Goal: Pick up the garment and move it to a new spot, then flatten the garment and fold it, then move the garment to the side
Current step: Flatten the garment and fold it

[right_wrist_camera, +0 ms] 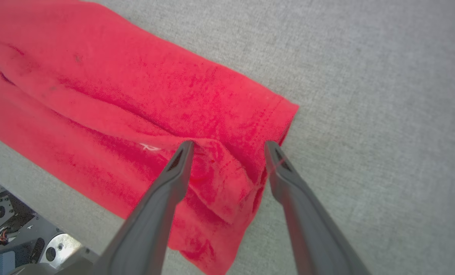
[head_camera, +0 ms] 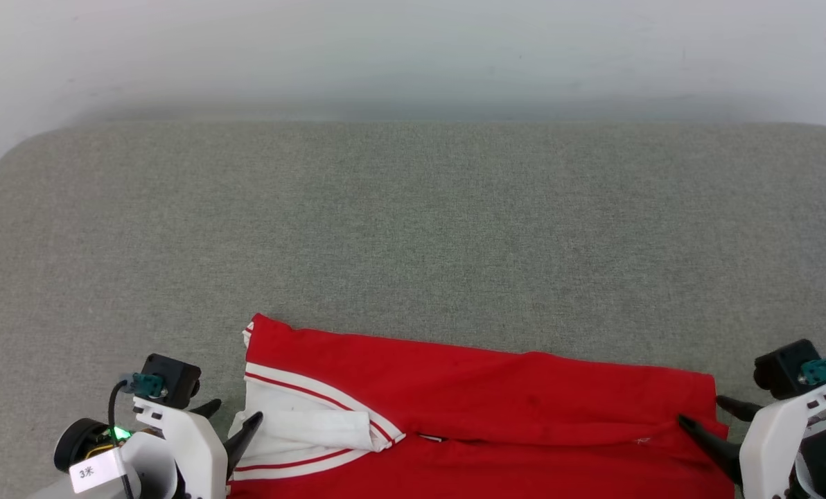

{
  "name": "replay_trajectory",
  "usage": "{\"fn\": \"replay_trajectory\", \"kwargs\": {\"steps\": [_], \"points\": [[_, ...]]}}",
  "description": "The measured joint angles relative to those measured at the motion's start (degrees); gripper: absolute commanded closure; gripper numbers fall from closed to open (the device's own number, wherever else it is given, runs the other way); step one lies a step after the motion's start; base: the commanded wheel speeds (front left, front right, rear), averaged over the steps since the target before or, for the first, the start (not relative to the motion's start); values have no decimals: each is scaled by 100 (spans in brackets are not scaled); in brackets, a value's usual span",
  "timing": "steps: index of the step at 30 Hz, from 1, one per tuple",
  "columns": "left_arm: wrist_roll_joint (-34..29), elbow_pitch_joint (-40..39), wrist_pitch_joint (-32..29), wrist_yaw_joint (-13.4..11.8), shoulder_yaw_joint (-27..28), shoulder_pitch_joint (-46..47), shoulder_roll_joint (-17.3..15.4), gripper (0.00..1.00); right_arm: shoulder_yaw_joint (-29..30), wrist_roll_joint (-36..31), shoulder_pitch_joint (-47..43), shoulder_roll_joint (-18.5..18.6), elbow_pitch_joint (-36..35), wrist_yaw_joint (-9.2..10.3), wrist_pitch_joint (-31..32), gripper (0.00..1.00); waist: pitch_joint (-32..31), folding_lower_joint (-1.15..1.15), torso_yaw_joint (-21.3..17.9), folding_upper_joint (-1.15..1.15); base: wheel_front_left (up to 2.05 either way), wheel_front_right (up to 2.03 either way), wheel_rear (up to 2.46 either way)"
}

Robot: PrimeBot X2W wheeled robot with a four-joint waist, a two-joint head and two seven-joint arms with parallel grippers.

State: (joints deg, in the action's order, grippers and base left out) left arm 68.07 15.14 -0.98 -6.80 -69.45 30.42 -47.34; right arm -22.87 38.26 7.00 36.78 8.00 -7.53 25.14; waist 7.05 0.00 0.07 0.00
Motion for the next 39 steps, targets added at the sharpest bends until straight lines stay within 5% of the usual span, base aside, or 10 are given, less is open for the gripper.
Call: {"fn": "replay_trajectory", "kwargs": {"steps": [14, 24, 32, 39], "points": [[-454, -759, 1495, -1393, 769, -310, -201, 0, 1362, -202, -415, 60, -946, 1, 439, 0, -237, 0, 114, 0, 0, 0, 0], [-1863, -1416, 1597, -2238, 2633, -1146, 342, 0, 1694, -129, -680, -16, -797, 2, 1225, 0, -153, 0, 294, 0, 0, 0, 0], [-3300, -1758, 1597, -2454, 4110, -2173, 1033, 0, 1441, -97, -639, -232, -542, 2, 1373, 0, -74, 0, 386, 0, 0, 0, 0], [-4197, -1947, 1599, -2180, 5104, -2849, 1908, 0, 1187, -131, -526, -300, -135, 2, 1395, 0, 14, 0, 454, 0, 0, 0, 0]]}}
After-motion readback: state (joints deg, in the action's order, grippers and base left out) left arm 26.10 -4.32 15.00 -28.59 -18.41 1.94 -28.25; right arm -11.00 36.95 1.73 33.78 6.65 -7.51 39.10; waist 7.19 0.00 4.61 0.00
